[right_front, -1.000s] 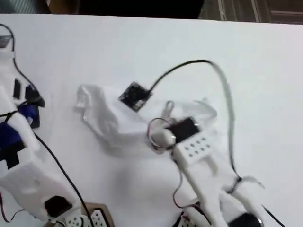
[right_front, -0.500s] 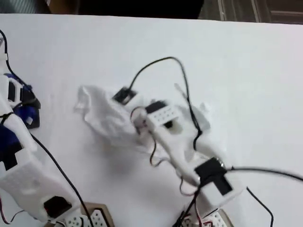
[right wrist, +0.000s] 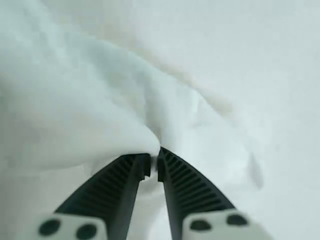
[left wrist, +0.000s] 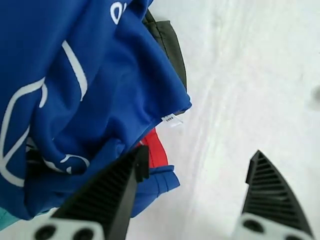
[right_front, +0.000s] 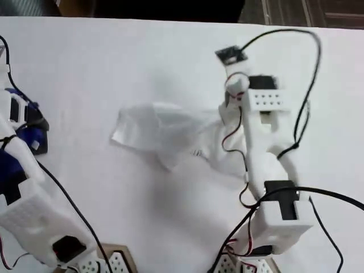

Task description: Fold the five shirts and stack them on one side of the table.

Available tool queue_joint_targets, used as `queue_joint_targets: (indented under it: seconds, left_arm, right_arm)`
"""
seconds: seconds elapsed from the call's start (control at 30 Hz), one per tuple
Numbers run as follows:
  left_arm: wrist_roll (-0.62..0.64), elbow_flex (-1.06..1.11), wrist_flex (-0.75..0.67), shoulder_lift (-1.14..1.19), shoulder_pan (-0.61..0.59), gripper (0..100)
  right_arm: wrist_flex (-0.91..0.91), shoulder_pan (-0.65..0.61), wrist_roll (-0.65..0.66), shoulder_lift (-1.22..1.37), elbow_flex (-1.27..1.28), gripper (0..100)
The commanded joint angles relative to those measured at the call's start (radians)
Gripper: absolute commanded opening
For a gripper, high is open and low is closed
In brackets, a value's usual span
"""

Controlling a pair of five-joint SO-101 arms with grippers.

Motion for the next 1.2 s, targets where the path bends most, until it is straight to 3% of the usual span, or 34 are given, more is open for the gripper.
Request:
queue_joint_targets:
  seconds: [0.0, 0.07, 0.2, 0.27, 0.4, 0.57, 0.77, 1.0, 1.17]
  left_arm:
    - [-0.006, -0.002, 0.018, -0.064, -0.002, 33]
    - [-0.006, -0.001, 0.018, -0.064, -0.002, 33]
    - [-0.006, -0.001, 0.018, -0.064, 0.000, 33]
    - [-0.006, -0.001, 0.018, -0.064, 0.000, 33]
    - [-0.006, -0.001, 0.018, -0.064, 0.000, 33]
    - [-0.006, -0.001, 0.018, -0.064, -0.006, 33]
    - [-0.006, -0.001, 0.018, -0.064, -0.006, 33]
    - [-0.006, -0.001, 0.018, -0.064, -0.006, 33]
    - [-0.008, 0.042, 0.018, -0.069, -0.008, 33]
  right_arm:
    - [0.104, -0.007, 0.000, -0.031, -0.161, 2.6]
    - [0.157, -0.048, 0.000, -0.061, -0.210, 6.3]
    - [0.232, -0.165, 0.000, -0.122, -0.258, 28.3]
    - [0.254, -0.243, 0.000, -0.151, -0.255, 33.8]
    - [0.251, -0.456, -0.009, -0.154, -0.235, 28.6]
    - [0.088, -0.647, -0.009, -0.042, -0.086, 24.7]
    - [-0.101, -0.668, -0.009, 0.157, -0.037, 24.7]
    - [-0.108, -0.736, -0.015, 0.271, -0.264, 24.5]
    - [-0.113, -0.762, -0.163, 0.367, -0.407, 24.5]
